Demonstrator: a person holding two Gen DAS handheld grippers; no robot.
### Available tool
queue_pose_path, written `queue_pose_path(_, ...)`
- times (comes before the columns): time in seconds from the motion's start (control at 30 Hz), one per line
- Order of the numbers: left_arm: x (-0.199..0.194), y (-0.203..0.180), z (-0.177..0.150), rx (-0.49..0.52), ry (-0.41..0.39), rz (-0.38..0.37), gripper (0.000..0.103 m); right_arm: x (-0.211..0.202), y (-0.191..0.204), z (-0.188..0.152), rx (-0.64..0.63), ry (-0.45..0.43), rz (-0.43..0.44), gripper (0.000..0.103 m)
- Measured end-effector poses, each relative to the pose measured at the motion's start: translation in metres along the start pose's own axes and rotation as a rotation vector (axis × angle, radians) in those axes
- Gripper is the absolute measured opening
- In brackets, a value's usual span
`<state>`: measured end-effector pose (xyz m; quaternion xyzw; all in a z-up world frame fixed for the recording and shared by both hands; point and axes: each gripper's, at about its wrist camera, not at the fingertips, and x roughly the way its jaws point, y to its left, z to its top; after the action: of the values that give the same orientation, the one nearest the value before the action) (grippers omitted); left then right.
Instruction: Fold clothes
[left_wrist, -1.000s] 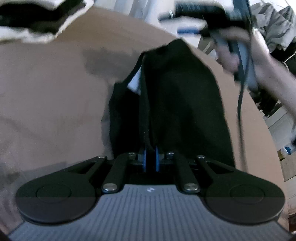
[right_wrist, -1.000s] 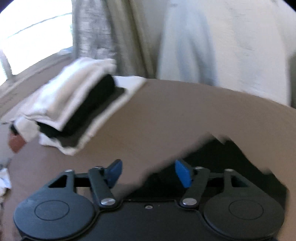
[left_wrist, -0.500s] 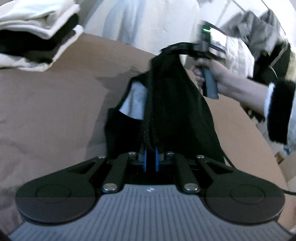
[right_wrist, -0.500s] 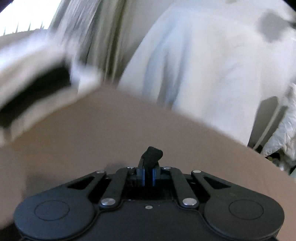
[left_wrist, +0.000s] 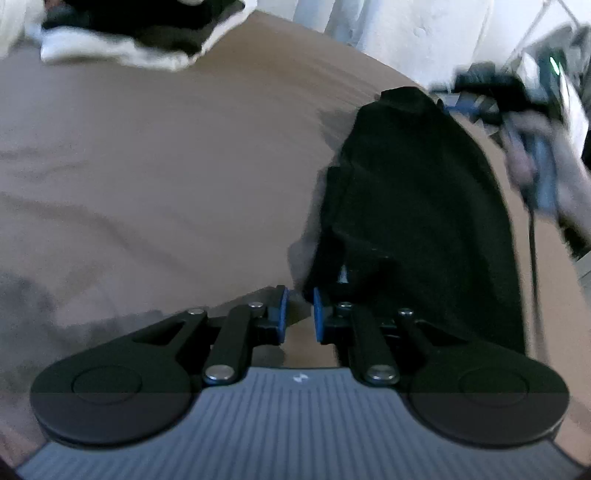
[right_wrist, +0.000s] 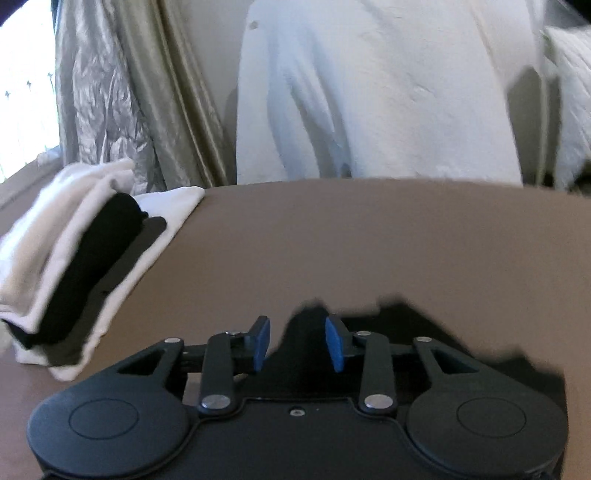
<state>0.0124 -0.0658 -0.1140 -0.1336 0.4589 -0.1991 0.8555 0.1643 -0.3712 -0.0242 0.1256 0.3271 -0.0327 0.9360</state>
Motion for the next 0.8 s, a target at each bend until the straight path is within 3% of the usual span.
queue_pose_path(0.07,0.003,-0.001,0.0,-0.002,0.039,-0.068,0.016,-0.013,-0.005,-0.021,-0.045,0.068,-0.019,0.042)
queue_pose_path(0.17,0.005,-0.008,-0.002,0.041,0.066,-0.064,0.019,-0.012,-0.017,-0.041,-0.232,0.111,-0.278,0.041)
queue_pose_path(0.27,0.007,-0.012,-0.002,0.059,0.071,-0.055,0.02,-0.012,-0.059,-0.033,-0.09,0.116,-0.301,0.041)
queue_pose_path(0.33,0.008,-0.011,-0.001,0.052,0.073,-0.059,0.02,-0.011,-0.086,-0.03,0.02,0.096,-0.323,0.056)
queue_pose_path(0.4,0.011,-0.009,0.001,0.042,0.074,-0.07,0.02,0.001,-0.105,-0.029,0.075,0.127,-0.325,0.063)
queue_pose_path(0.47,0.01,-0.008,0.002,0.047,0.077,-0.074,0.02,0.008,-0.116,-0.03,0.09,0.132,-0.343,0.071)
queue_pose_path(0.5,0.009,-0.008,0.001,0.054,0.076,-0.077,0.02,0.01,-0.12,-0.031,0.092,0.121,-0.354,0.081)
queue_pose_path(0.53,0.008,-0.007,0.001,0.061,0.075,-0.08,0.02,0.01,-0.123,-0.033,0.11,0.099,-0.344,0.078)
queue_pose_path(0.57,0.01,-0.009,0.001,0.071,0.077,-0.079,0.02,0.009,-0.126,-0.034,0.137,0.086,-0.293,0.063)
queue_pose_path(0.6,0.01,-0.011,0.001,0.086,0.082,-0.076,0.018,0.006,-0.129,-0.035,0.157,0.06,-0.26,0.004)
queue_pose_path(0.7,0.015,-0.02,-0.003,0.146,0.11,-0.054,0.017,-0.014,-0.13,-0.037,0.154,-0.072,-0.273,0.007)
queue_pose_path(0.8,0.017,-0.029,-0.006,0.207,0.131,-0.016,0.018,-0.001,-0.125,-0.044,0.076,-0.012,-0.338,0.009)
